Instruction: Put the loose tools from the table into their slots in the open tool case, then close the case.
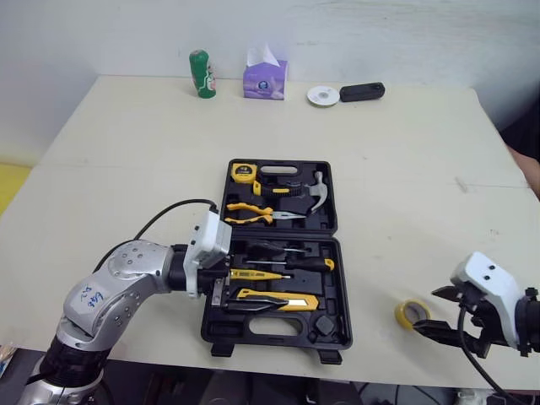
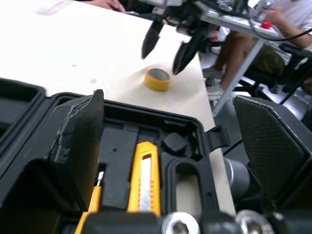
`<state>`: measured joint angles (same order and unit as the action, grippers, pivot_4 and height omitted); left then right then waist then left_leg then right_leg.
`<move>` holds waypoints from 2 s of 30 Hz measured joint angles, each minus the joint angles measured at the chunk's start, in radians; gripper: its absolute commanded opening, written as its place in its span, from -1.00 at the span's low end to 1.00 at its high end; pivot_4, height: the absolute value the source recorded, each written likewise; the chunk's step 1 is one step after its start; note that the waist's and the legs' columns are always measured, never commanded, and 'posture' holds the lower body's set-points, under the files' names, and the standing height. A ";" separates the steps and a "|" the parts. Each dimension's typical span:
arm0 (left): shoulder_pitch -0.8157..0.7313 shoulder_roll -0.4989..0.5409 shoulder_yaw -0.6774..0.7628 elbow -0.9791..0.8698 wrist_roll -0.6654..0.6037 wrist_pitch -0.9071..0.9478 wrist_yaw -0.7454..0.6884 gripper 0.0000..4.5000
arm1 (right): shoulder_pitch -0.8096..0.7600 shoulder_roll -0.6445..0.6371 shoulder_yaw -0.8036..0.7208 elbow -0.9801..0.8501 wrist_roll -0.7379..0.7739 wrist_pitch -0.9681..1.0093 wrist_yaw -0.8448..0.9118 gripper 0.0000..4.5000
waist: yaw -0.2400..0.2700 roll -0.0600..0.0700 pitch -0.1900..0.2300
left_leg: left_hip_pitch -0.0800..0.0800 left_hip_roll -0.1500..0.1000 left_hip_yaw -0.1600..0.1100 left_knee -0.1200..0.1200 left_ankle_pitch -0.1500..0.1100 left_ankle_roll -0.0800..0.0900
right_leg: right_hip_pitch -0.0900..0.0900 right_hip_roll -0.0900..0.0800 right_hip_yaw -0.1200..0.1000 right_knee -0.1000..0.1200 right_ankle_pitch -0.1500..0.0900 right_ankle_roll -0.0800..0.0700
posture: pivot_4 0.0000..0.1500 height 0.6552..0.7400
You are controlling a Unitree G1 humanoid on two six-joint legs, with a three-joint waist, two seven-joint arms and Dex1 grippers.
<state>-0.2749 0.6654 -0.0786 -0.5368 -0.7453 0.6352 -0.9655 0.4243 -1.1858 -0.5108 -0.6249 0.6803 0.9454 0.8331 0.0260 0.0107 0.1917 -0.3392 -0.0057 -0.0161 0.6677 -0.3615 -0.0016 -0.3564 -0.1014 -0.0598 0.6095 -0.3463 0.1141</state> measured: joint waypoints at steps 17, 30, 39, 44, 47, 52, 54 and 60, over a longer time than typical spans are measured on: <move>0.000 -0.024 -0.050 -0.012 0.017 -0.002 0.005 1.00 | -0.152 -0.001 0.147 0.036 -0.101 0.056 -0.019 -0.26 | 0.000 0.000 0.000 | -0.001 0.000 0.000 0.001 0.000 0.000 | 0.000 0.001 0.001 0.000 0.000 0.000 | 1.00 1.00; 0.001 -0.025 -0.052 -0.011 0.034 -0.013 0.005 1.00 | -0.218 -0.024 0.196 0.056 -0.121 0.077 0.017 -1.00 | 0.001 0.000 0.000 | -0.002 0.000 -0.001 0.001 0.000 0.000 | -0.001 0.001 0.000 0.000 0.000 0.000 | 1.00 1.00; 0.006 0.005 -0.046 0.005 0.074 -0.069 -0.034 1.00 | -0.472 -0.029 0.207 0.020 -0.048 0.054 0.073 -1.00 | -0.012 0.000 0.000 | -0.001 0.002 0.000 0.001 0.001 -0.001 | -0.002 0.001 0.002 0.001 0.000 0.000 | 1.00 1.00; 0.016 0.025 -0.026 0.017 0.080 -0.078 -0.062 1.00 | -0.693 0.039 0.370 -0.094 0.056 0.046 0.090 -1.00 | -0.006 -0.001 0.000 | -0.004 0.003 -0.002 0.000 0.000 -0.003 | -0.004 0.000 0.001 0.000 0.000 -0.001 | 1.00 1.00; 0.017 0.053 -0.016 0.026 0.074 -0.069 -0.085 1.00 | -0.752 0.078 0.466 -0.134 0.066 0.010 0.111 -1.00 | 0.000 -0.001 0.000 | -0.012 0.001 -0.005 0.008 0.000 -0.002 | -0.009 -0.001 -0.001 0.002 0.000 -0.001 | 1.00 1.00; 0.024 0.066 -0.013 0.043 0.089 -0.091 -0.109 1.00 | -0.795 0.130 0.653 -0.177 -0.006 -0.064 0.118 -1.00 | -0.003 -0.001 0.000 | -0.019 0.000 -0.005 0.014 0.000 -0.001 | -0.015 -0.003 -0.002 0.007 0.001 -0.001 | 1.00 1.00; 0.036 0.077 -0.013 0.043 0.100 -0.101 -0.116 1.00 | -0.796 0.130 0.716 -0.184 -0.056 -0.087 0.122 -1.00 | -0.003 -0.001 0.000 | -0.020 0.000 -0.005 0.014 0.000 -0.001 | -0.016 -0.003 -0.002 0.009 0.001 -0.001 | 1.00 1.00; 0.052 0.086 -0.013 0.043 0.119 -0.112 -0.121 1.00 | -0.798 0.112 0.799 -0.184 -0.182 -0.163 0.148 -1.00 | -0.003 -0.001 0.000 | -0.020 0.000 -0.004 0.014 0.000 0.000 | -0.017 -0.003 -0.001 0.010 0.001 -0.001 | 1.00 1.00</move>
<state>-0.2227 0.7514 -0.0921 -0.4941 -0.6262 0.5230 -1.0861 -0.3736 -1.0743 0.2884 -0.8093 0.4988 0.7824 0.9809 0.0231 0.0097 0.1918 -0.3591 -0.0055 -0.0203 0.6820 -0.3618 -0.0020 -0.3734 -0.1048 -0.0612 0.6200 -0.3448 0.1134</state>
